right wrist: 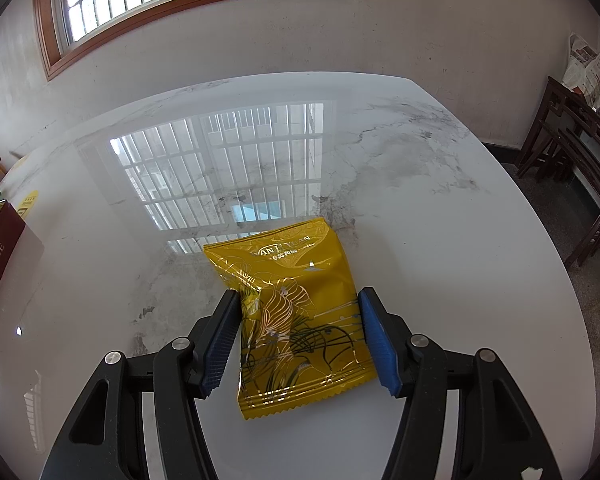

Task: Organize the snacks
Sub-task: 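Lower the pink candy into the tin, open the left gripper while the right holds the yellow packet, then lift the yellow packet with the right gripper while the left gripper withdraws from the tin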

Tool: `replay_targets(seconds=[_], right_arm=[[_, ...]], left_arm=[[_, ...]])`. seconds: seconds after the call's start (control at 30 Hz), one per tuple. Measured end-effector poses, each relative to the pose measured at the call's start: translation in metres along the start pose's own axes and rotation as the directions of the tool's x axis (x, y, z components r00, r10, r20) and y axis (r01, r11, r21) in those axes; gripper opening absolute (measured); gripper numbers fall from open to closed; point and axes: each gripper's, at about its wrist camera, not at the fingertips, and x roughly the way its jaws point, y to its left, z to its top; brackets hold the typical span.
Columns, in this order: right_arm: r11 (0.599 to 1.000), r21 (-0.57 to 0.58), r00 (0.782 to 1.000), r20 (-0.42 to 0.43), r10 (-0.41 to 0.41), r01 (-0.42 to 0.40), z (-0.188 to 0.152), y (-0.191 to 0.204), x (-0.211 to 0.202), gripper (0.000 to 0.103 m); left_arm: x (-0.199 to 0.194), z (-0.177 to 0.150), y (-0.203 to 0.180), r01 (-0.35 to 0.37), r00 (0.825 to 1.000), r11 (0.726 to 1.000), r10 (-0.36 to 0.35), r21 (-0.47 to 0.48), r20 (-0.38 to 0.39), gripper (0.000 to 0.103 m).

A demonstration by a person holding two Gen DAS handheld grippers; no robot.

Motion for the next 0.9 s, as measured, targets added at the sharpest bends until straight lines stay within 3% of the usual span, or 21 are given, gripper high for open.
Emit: replay_targets(seconds=[0.4, 0.9], right_arm=[[1.0, -0.002, 1.0, -0.001, -0.002, 0.002, 0.0, 0.0, 0.0, 0.058], [1.0, -0.01, 1.0, -0.002, -0.028, 0.028, 0.0, 0.0, -0.003, 0.057]], left_arm=[[-0.015, -0.008, 0.0, -0.05, 0.999, 0.999, 0.05, -0.009, 0.013, 0.042], [-0.067, -0.038, 0.009, -0.088, 0.993, 0.996, 0.088, -0.016, 0.074, 0.043]])
